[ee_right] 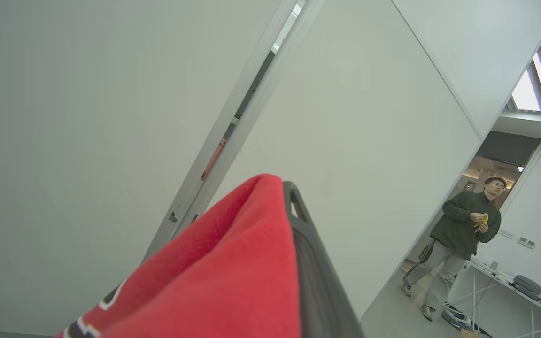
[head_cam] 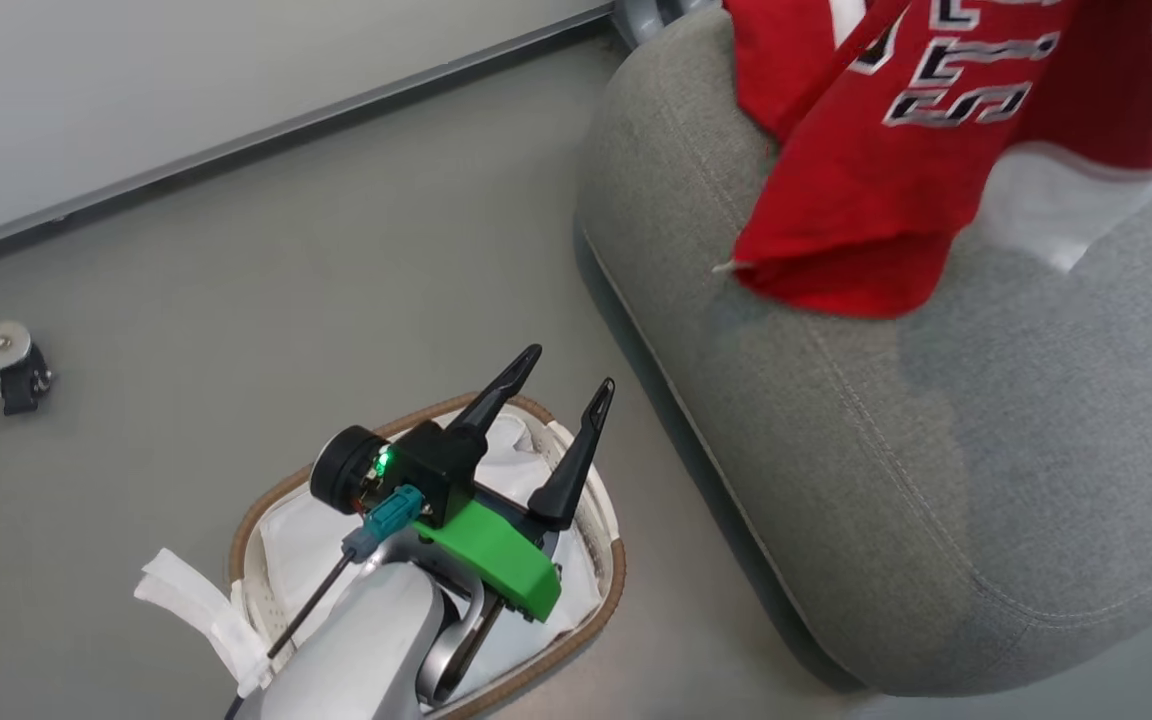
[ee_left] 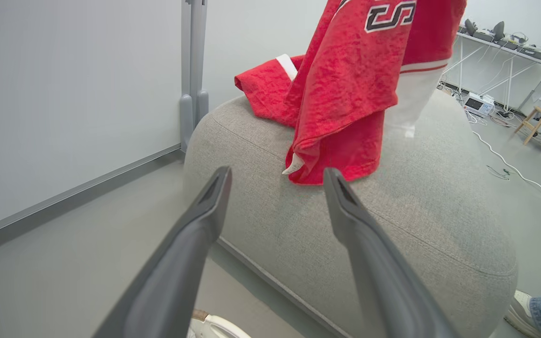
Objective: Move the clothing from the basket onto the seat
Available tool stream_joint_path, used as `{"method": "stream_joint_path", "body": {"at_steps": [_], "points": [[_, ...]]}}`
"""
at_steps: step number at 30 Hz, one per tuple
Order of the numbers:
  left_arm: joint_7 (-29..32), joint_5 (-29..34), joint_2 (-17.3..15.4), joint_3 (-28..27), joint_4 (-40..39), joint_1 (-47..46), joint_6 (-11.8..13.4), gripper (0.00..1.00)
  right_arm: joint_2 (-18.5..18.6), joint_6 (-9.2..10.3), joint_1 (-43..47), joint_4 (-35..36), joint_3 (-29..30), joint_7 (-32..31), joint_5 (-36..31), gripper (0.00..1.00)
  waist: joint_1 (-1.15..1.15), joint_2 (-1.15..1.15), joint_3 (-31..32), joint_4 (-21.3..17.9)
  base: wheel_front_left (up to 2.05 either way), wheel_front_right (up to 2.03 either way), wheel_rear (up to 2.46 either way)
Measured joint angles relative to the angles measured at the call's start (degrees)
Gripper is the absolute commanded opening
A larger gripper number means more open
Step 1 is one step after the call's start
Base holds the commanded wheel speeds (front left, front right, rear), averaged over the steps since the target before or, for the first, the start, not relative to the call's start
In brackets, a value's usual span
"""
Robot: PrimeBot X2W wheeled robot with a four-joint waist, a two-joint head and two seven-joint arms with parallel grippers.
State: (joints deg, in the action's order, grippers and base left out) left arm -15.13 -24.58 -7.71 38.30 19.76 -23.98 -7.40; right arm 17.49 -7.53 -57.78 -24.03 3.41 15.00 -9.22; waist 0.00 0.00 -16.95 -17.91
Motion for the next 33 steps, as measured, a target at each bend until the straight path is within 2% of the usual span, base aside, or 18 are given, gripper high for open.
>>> {"method": "stream_joint_path", "body": {"at_steps": [5,8,12,17,28,29,30,31,32,33], "points": [[0.0,0.5,-0.4,-0.1,-0.9,-1.8,0.0,1.0,5.8,0.0,-8.3,-5.6,3.3,0.1,0.1,0.0,0.0,0.0,-3.0,2.8,0.0,0.0,0.0],[0.0,0.6,-0.5,0.1,-1.2,-2.7,0.0,1.0,9.1,0.0,-9.6,-9.4,4.1,0.1,-0.8,0.0,0.0,0.0,-4.8,4.5,0.0,0.0,0.0],[0.0,1.0,-0.9,-0.4,-1.8,-3.4,0.0,1.0,11.1,0.0,-8.7,-12.9,5.4,0.1,-1.4,0.0,0.0,0.0,-7.5,6.3,0.0,0.0,0.0],[0.0,2.2,-2.0,-1.4,-2.3,-4.0,0.0,1.0,10.1,0.0,-3.6,-15.3,7.9,0.1,-2.6,0.0,0.0,0.0,-11.1,7.8,0.0,0.0,0.0],[0.0,3.9,-3.5,-3.4,-2.7,-4.0,0.0,1.0,2.2,0.0,6.1,-16.6,13.5,0.1,-5.1,0.0,0.0,0.0,-15.9,7.7,0.0,0.0,0.0],[0.0,4.0,-3.5,-3.5,-2.7,-4.0,0.0,1.0,1.7,0.0,6.3,-16.2,13.8,0.1,-5.4,0.24,-0.01,0.0,-15.9,7.4,0.0,0.0,0.0],[0.0,4.0,-3.5,-3.6,-2.7,-4.0,0.0,1.0,1.4,0.0,6.5,-15.9,14.0,0.1,-5.6,0.42,0.0,0.0,-16.0,7.1,0.0,0.0,0.0],[0.0,4.0,-3.6,-3.6,-2.6,-4.0,0.0,1.0,1.0,0.0,6.9,-15.7,14.2,0.1,-6.0,0.54,0.0,0.0,-16.0,6.9,0.0,0.0,0.0],[0.0,4.0,-3.6,-3.7,-2.6,-4.0,0.0,1.0,0.4,0.0,7.2,-15.5,14.4,0.1,-6.2,0.92,0.0,0.0,-15.9,6.6,0.0,0.0,0.0],[0.0,4.0,-3.6,-3.9,-2.5,-4.0,0.0,1.0,-0.1,0.0,7.6,-15.4,14.5,0.1,-6.5,1.0,0.0,0.0,-15.9,6.4,0.0,0.0,0.0]]}}
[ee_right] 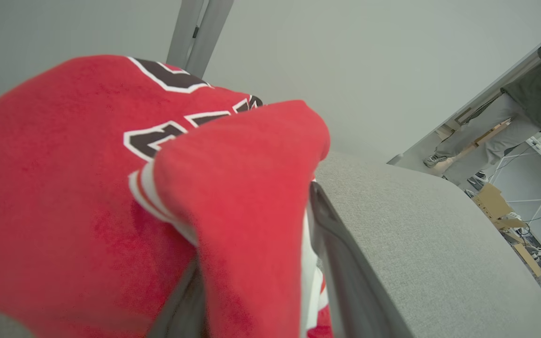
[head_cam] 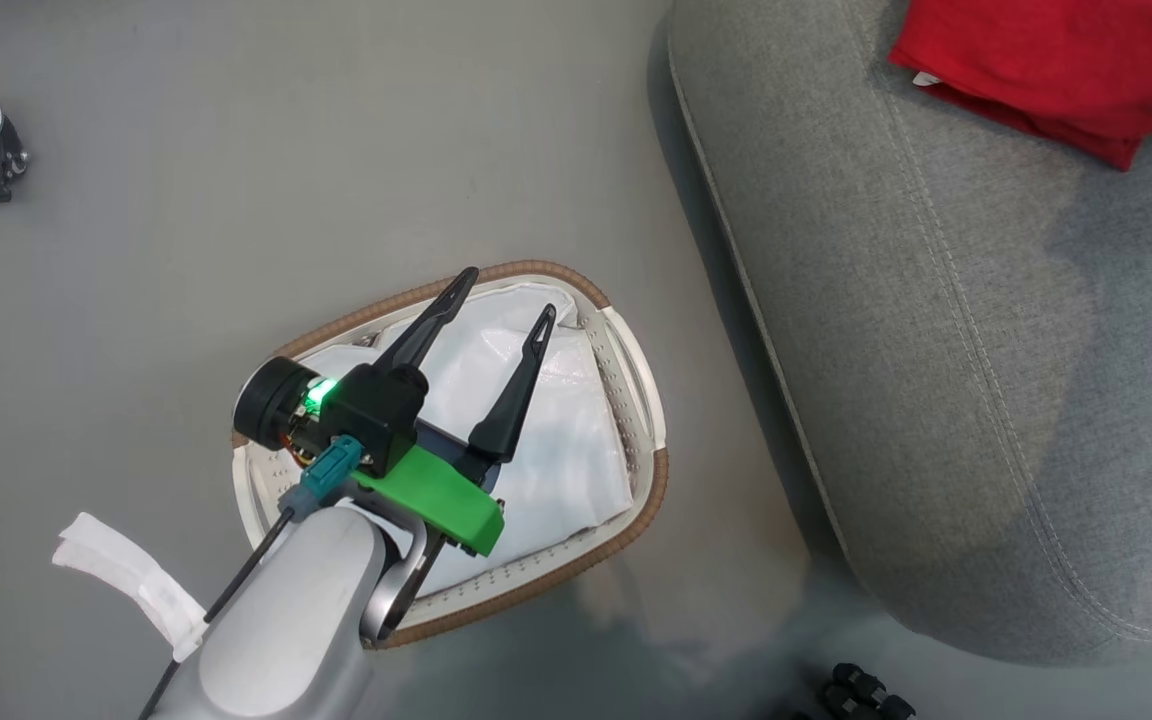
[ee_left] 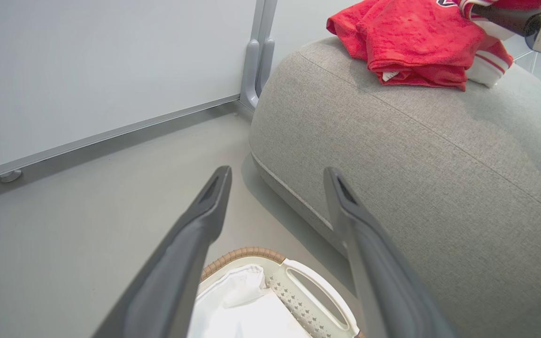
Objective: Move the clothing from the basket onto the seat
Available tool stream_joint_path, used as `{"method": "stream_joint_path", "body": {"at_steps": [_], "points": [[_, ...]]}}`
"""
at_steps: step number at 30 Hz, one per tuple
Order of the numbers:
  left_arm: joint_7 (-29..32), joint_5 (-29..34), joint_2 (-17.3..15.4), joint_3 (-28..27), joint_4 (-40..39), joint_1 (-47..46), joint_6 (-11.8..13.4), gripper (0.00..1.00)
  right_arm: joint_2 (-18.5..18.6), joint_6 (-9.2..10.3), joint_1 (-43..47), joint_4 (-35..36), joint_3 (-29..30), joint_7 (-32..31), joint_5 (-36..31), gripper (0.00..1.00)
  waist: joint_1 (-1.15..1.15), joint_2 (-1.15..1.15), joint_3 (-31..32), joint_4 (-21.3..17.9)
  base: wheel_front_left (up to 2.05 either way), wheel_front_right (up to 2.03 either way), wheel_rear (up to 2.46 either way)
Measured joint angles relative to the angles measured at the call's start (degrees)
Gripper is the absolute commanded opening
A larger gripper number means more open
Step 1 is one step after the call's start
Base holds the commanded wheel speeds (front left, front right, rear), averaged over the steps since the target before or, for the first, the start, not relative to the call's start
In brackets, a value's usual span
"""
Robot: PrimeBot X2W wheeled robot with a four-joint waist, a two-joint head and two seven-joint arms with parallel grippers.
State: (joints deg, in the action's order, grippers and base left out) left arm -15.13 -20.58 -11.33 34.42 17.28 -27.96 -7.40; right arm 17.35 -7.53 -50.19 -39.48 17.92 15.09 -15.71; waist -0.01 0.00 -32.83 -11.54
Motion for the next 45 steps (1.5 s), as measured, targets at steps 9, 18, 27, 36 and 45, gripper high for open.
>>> {"method": "stream_joint_path", "body": {"at_steps": [9,18,27,36,45], "points": [[0.0,-0.3,0.0,-1.4,0.8,0.6,0.0,1.0,-2.7,0.0,6.1,2.7,-0.5,0.0,-1.2,1.0,0.0,0.0,2.6,-1.6,0.0,0.0,0.0],[0.0,-0.7,1.3,-4.8,0.1,2.9,0.0,1.0,-4.2,0.0,12.3,5.1,-2.6,0.0,-1.4,1.0,0.01,0.0,6.9,-2.3,0.0,0.0,0.0],[0.0,-1.0,3.8,-10.7,-0.2,7.0,0.0,1.0,-2.1,0.0,12.7,5.9,-5.7,0.0,-0.1,1.0,0.01,0.0,13.0,-1.0,0.0,0.0,0.0],[0.0,0.1,6.3,-19.4,1.9,12.6,0.1,1.0,-4.1,0.0,12.8,6.3,-10.8,0.0,4.2,1.0,0.01,0.0,19.7,2.9,0.0,0.0,0.0],[0.0,1.0,7.5,-27.7,3.2,19.0,0.3,1.0,-10.7,0.0,18.5,7.9,-13.0,0.0,7.3,1.0,0.01,0.0,25.7,7.6,0.0,0.0,0.0]]}}
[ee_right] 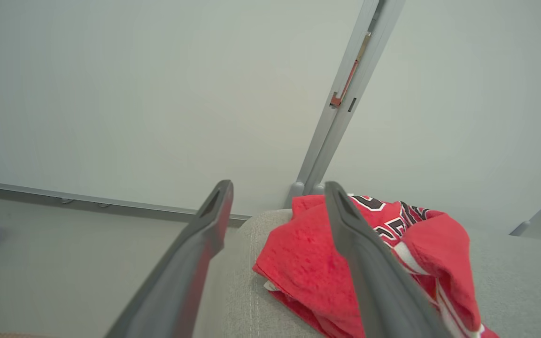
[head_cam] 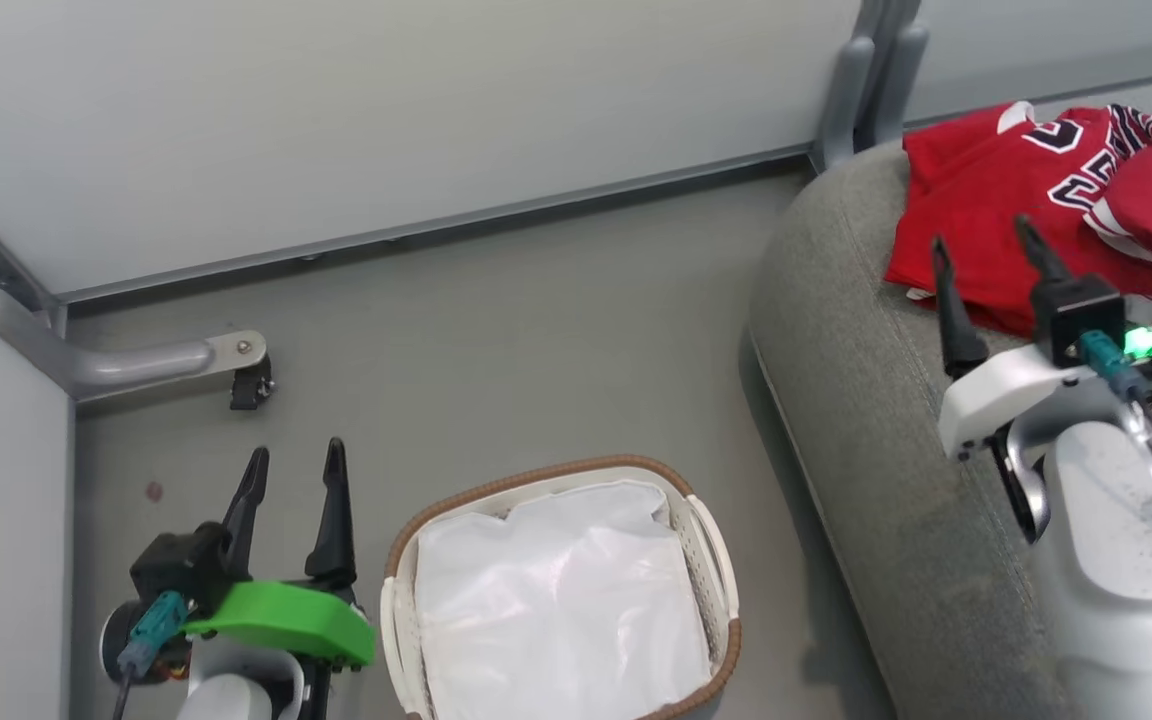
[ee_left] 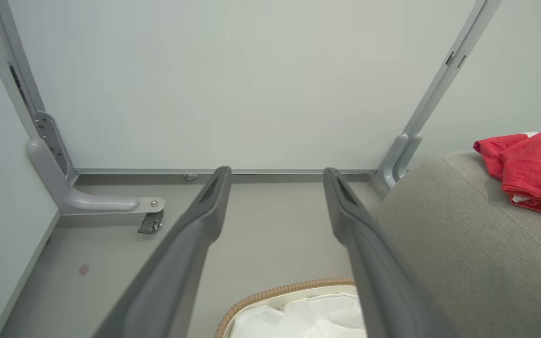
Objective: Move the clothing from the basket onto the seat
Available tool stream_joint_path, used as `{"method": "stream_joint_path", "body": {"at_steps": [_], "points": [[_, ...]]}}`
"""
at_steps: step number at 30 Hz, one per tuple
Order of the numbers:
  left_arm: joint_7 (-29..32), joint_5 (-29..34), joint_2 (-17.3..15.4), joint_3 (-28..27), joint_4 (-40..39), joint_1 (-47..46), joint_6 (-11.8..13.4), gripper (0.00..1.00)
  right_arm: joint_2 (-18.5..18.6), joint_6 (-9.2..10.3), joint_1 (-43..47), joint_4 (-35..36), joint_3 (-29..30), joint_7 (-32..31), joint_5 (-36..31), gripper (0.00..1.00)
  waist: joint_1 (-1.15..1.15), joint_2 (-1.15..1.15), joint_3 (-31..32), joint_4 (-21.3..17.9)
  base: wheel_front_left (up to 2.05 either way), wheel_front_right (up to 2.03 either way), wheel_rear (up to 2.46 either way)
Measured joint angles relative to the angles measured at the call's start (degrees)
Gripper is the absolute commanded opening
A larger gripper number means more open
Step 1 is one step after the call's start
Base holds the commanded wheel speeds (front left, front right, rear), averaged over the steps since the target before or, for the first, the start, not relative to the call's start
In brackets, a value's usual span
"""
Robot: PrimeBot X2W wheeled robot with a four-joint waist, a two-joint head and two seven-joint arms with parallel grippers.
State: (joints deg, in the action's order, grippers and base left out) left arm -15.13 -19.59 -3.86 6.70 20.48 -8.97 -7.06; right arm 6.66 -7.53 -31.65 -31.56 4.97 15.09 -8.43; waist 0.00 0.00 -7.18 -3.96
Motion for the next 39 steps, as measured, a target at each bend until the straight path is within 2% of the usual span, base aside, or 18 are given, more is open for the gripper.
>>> {"method": "stream_joint_path", "body": {"at_steps": [5,11,22,39], "points": [[0.0,0.0,0.5,-3.4,0.0,4.4,0.0,1.0,-2.7,0.0,5.9,1.9,-0.5,0.0,1.2,1.0,0.0,0.0,3.2,2.2,0.0,0.0,0.0],[0.0,0.0,0.8,-5.5,-0.9,7.9,-0.1,1.0,-3.8,0.0,12.6,5.6,-2.6,0.0,4.3,1.0,0.0,0.0,5.8,4.4,0.0,0.0,0.0],[0.0,-1.9,1.0,-4.0,-1.6,9.6,-0.3,1.0,-3.8,0.0,22.1,10.5,-5.1,0.0,12.7,1.0,0.0,0.0,8.3,5.7,0.0,0.0,0.0],[0.0,-2.4,1.0,-2.9,-0.7,10.7,-0.3,1.0,-3.9,0.0,23.8,10.9,-7.0,0.0,13.7,1.0,0.0,0.0,8.6,5.0,0.0,0.0,0.0]]}}
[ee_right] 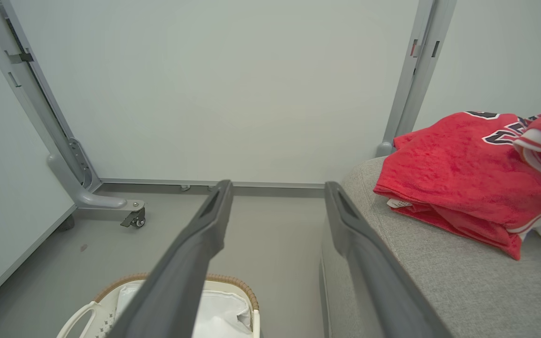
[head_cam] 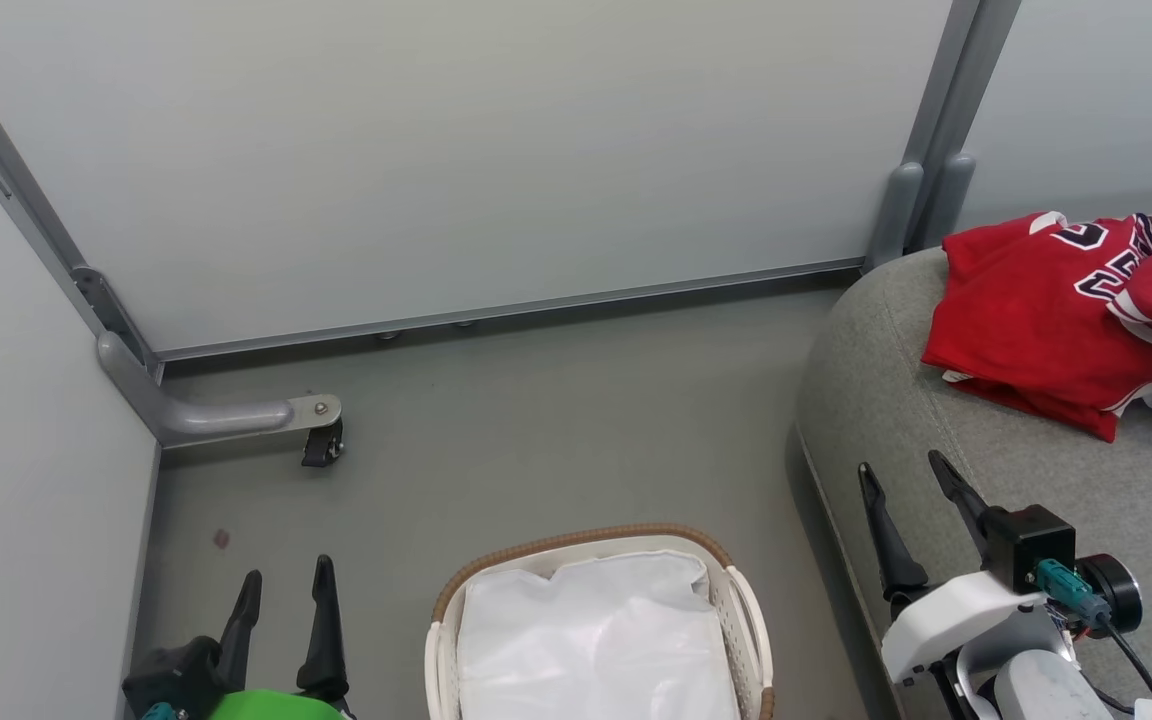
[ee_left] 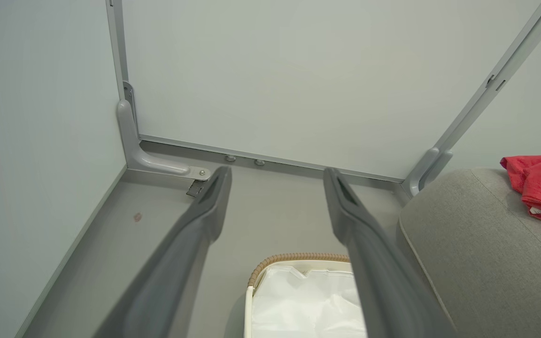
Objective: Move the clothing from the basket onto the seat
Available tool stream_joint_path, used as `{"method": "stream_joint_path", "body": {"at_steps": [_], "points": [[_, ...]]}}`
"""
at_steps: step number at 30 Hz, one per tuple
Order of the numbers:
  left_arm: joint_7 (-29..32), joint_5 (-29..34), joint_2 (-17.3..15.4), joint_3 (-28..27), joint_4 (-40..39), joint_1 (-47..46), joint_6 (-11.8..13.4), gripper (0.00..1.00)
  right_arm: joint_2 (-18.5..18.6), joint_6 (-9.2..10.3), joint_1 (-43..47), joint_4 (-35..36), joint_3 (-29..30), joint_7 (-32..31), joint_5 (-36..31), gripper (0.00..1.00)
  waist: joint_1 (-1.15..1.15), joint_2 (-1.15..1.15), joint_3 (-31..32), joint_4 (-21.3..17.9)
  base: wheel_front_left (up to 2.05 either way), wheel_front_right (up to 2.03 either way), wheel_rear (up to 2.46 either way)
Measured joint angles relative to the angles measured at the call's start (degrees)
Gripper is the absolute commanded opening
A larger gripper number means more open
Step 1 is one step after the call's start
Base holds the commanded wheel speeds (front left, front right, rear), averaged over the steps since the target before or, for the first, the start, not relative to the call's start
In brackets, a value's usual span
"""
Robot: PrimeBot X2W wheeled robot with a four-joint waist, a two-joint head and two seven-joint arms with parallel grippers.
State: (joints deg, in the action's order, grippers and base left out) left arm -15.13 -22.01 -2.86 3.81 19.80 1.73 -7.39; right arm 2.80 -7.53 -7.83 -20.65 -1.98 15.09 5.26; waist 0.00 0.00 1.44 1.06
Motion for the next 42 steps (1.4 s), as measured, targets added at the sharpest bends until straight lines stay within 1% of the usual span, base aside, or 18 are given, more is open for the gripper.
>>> {"method": "stream_joint_path", "body": {"at_steps": [6,9,10,14,16,30,42], "points": [[0.0,-0.1,0.0,0.1,0.0,0.0,0.0,1.0,0.0,0.0,0.0,-0.4,-0.3,0.0,0.4,1.0,0.0,0.0,-0.1,0.0,0.0,0.0,0.0],[0.0,-1.2,0.0,0.4,0.3,0.0,0.0,1.0,0.0,0.0,0.0,-0.5,-0.5,0.0,0.7,1.0,0.0,0.0,0.0,-0.1,0.0,0.0,0.0],[0.0,-1.7,0.0,0.6,0.3,0.0,0.0,0.0,0.0,0.0,0.0,-0.7,-0.8,0.0,0.8,0.0,0.0,0.0,0.0,-0.1,0.0,0.0,0.0],[0.0,-1.7,0.2,0.7,2.2,0.2,0.0,0.0,-0.4,0.0,1.4,-2.6,-0.8,-0.1,0.8,0.0,0.0,0.0,0.0,-0.1,0.0,0.0,0.0],[0.5,-2.8,0.3,0.6,2.6,0.2,0.0,0.0,-0.5,0.0,1.8,-3.2,-0.6,-0.7,1.7,0.0,0.0,0.0,0.0,-0.1,0.0,0.0,0.0],[4.1,-15.2,0.3,-0.9,1.3,0.0,0.0,0.0,-0.5,0.0,1.8,-1.6,1.0,-4.5,17.5,0.0,0.0,0.0,-0.2,-0.2,0.0,0.0,0.0],[6.9,-24.6,0.2,-2.2,0.2,-1.2,0.0,0.0,-0.5,0.0,1.8,-0.2,2.1,-7.2,28.9,0.0,0.0,0.0,-0.4,-0.3,0.0,0.0,0.0]]}}
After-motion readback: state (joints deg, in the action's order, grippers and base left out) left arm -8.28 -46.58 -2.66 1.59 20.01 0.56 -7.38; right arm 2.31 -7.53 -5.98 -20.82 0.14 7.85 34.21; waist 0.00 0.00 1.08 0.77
